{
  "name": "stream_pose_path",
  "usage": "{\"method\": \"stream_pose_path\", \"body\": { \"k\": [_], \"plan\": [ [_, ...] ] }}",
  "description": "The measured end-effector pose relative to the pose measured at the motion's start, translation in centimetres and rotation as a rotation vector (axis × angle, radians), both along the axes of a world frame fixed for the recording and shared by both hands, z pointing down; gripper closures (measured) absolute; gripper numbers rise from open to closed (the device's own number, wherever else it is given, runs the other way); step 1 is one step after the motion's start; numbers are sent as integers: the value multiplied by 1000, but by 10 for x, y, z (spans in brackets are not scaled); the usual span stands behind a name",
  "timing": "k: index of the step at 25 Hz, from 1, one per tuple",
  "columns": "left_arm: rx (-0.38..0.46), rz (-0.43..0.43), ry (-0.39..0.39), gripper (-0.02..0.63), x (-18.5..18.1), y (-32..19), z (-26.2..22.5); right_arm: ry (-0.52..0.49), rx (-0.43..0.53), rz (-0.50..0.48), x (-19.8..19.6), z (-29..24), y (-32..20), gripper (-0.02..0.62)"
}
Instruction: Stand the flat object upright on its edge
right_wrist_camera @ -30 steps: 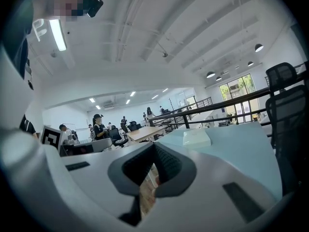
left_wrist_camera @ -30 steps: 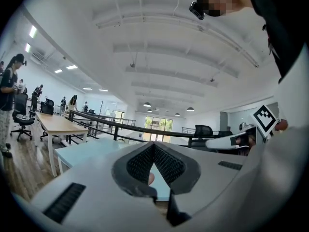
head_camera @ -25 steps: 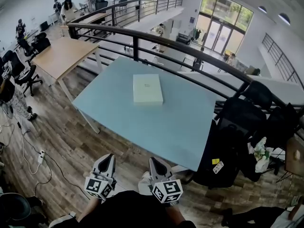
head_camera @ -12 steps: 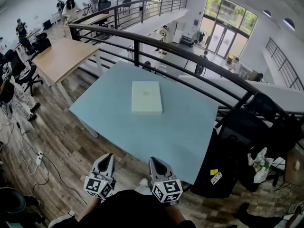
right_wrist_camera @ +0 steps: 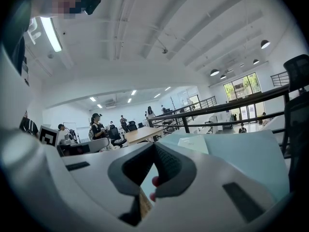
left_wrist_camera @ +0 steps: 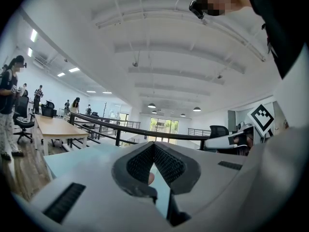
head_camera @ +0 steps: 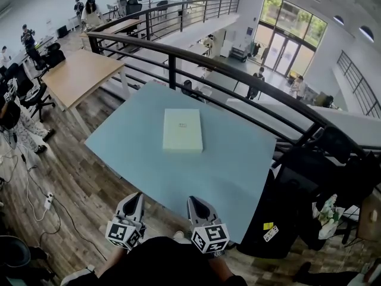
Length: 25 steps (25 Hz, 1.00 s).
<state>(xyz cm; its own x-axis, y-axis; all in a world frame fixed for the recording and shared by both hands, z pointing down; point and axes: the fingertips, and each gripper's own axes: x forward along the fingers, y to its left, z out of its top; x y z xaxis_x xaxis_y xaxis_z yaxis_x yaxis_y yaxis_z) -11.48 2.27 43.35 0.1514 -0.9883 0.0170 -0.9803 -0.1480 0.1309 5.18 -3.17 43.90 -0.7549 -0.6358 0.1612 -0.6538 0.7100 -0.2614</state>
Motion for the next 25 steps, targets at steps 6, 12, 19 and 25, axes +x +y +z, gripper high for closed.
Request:
{"method": "stream_pose_path", "body": {
  "k": [6, 12, 19, 25],
  "plan": [
    [7, -21, 9, 603, -3, -23, 2, 4, 7, -25, -2, 2, -21, 588],
    [5, -20, 8, 603, 3, -44, 6, 8, -1, -24, 4, 7, -41, 588],
    [-18, -31, 10, 603, -3, -50, 11, 6, -7, -34, 2, 9, -47, 588],
    [-38, -33, 23, 603, 0, -54, 21, 18, -17, -18, 11, 18, -48, 588]
  ]
}}
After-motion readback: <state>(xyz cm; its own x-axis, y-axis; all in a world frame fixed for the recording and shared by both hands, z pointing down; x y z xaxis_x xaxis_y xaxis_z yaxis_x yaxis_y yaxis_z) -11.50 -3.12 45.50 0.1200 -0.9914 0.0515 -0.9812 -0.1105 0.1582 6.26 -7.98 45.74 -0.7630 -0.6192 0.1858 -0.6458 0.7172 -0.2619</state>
